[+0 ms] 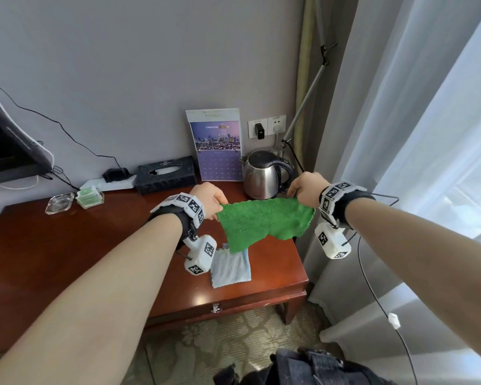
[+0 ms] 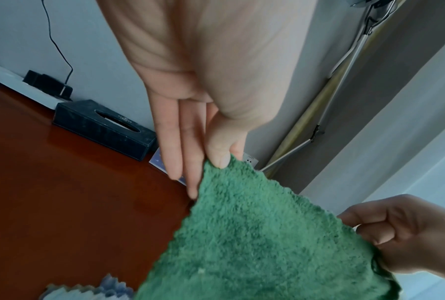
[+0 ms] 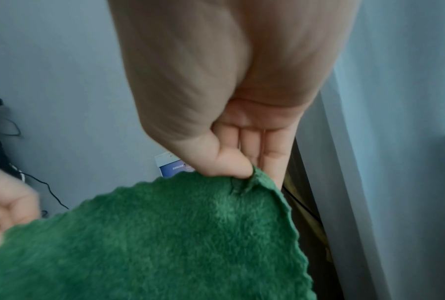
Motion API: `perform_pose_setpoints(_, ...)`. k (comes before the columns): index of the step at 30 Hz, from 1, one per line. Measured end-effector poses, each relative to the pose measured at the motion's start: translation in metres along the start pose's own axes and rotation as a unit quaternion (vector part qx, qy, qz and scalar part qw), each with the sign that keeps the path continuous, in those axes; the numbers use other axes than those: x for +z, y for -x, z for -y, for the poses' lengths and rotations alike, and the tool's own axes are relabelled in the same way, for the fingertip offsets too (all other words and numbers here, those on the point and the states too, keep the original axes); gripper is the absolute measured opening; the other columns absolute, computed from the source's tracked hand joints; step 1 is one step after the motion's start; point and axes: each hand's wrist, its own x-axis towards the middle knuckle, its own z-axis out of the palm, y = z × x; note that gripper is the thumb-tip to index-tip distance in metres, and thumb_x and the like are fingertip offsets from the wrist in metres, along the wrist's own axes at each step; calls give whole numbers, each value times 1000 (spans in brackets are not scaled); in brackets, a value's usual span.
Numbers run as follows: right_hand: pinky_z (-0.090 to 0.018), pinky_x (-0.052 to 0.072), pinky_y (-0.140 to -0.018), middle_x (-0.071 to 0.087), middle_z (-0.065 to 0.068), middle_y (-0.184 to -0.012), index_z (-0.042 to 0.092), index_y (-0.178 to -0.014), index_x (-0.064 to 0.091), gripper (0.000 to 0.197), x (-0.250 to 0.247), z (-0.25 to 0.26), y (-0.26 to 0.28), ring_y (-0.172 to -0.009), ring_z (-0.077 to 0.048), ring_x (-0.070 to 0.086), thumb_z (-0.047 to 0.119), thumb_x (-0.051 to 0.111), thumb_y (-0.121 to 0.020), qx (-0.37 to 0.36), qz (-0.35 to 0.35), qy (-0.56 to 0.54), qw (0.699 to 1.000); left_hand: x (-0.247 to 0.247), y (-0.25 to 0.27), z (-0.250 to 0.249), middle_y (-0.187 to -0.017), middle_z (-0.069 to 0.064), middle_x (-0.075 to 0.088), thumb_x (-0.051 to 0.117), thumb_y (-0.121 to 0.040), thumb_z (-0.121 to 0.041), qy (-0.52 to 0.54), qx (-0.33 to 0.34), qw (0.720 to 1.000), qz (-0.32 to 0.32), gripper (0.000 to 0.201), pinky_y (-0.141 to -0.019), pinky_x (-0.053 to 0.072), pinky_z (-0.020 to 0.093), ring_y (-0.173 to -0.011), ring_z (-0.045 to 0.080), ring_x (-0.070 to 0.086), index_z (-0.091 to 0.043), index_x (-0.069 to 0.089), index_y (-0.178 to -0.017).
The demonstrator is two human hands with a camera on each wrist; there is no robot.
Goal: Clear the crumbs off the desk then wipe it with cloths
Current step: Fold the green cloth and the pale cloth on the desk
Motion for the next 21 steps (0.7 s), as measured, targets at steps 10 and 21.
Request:
perform_pose_setpoints(10, -32, 53, -89, 69, -7, -113, 8, -111, 72, 38, 40, 14, 14, -105, -28, 63, 5, 44, -86, 75, 113, 37, 990, 24, 6, 33, -87, 3, 67, 55, -95, 3, 12, -18, 994, 111, 24, -72, 62, 35, -67, 17, 72, -11, 67, -110)
perform_pose_setpoints(21, -29, 49, -97, 68, -10, -120, 9, -121, 68, 46, 47, 2, -29, -114, -28, 60, -3, 49, -81, 45, 61, 27, 997, 19, -47, 50, -73, 4, 74, 62, -90, -6, -11, -12, 1000, 13, 21, -59, 59, 26, -61, 11, 72, -22, 74, -94)
